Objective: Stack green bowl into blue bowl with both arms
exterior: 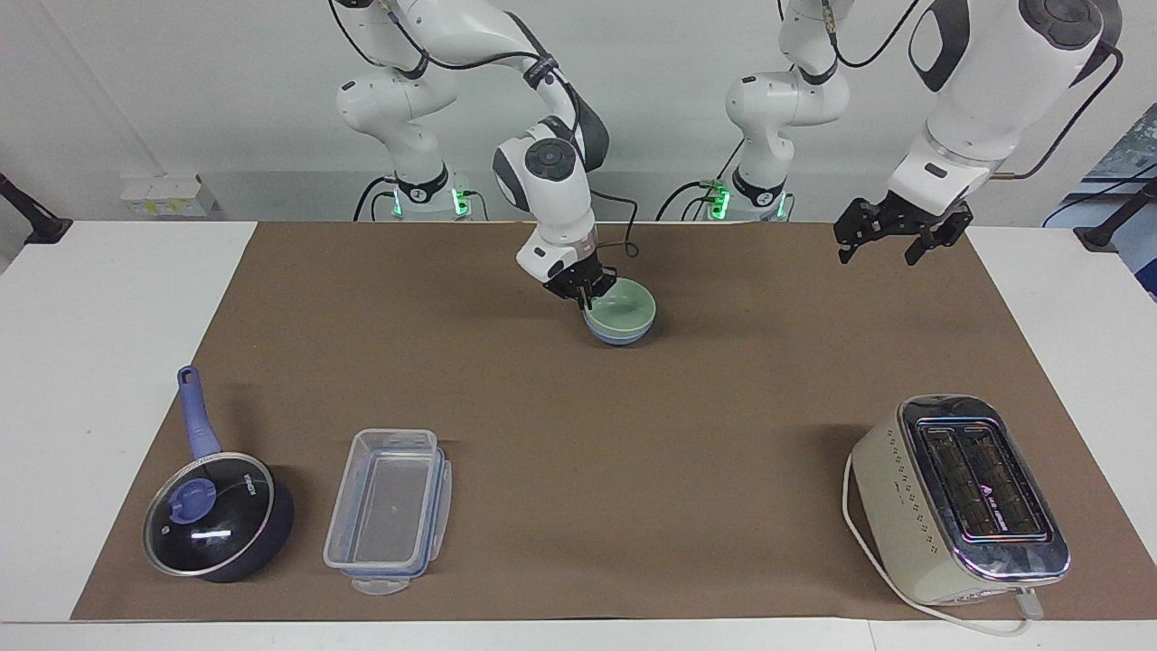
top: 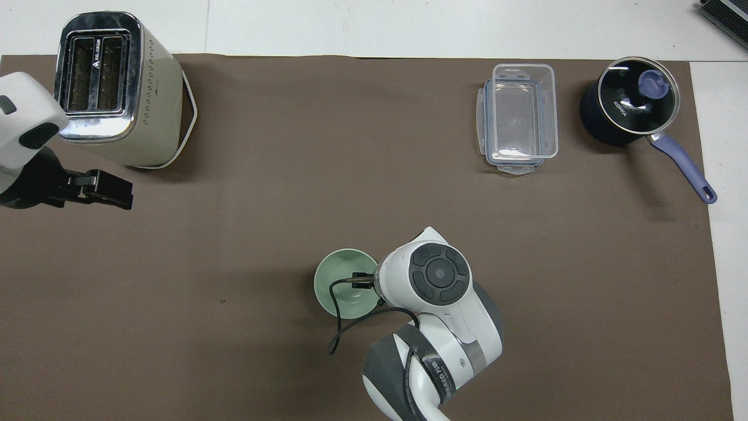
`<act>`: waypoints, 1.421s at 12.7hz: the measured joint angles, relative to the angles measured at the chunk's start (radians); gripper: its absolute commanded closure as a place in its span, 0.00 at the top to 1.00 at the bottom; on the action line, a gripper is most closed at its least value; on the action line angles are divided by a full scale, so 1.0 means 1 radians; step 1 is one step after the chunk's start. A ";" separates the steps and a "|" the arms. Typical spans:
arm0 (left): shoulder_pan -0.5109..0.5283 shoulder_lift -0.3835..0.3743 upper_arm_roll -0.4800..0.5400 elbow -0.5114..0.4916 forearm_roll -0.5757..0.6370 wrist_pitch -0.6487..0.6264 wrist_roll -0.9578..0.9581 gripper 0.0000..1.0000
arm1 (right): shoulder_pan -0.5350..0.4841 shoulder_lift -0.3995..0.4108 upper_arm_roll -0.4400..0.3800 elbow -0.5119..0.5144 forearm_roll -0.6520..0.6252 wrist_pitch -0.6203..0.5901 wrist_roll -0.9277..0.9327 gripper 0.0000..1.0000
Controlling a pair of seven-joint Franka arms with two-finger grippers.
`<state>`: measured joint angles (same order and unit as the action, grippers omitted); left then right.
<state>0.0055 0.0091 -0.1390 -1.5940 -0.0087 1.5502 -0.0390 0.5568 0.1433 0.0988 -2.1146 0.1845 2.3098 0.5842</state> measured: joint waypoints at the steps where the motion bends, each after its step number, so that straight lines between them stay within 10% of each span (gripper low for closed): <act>1: 0.000 0.000 0.000 0.000 0.000 0.000 0.000 1.00 | 0.000 0.000 0.000 0.001 0.000 0.000 0.000 0.84; 3: 0.000 0.000 0.000 0.000 0.000 0.000 0.000 1.00 | -0.001 -0.007 -0.004 0.011 0.000 -0.002 0.000 1.00; 12: 0.000 0.000 0.000 0.000 0.000 0.000 0.000 1.00 | -0.305 -0.283 -0.030 0.058 -0.096 -0.291 -0.200 1.00; 18: 0.000 0.000 0.000 0.000 0.000 0.000 0.000 1.00 | -0.470 -0.266 -0.031 0.287 -0.179 -0.390 -0.251 1.00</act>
<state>0.0055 0.0091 -0.1390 -1.5940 -0.0087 1.5502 -0.0389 0.0865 -0.1227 0.0678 -1.8279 0.0056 1.9197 0.3328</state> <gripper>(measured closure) 0.000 0.000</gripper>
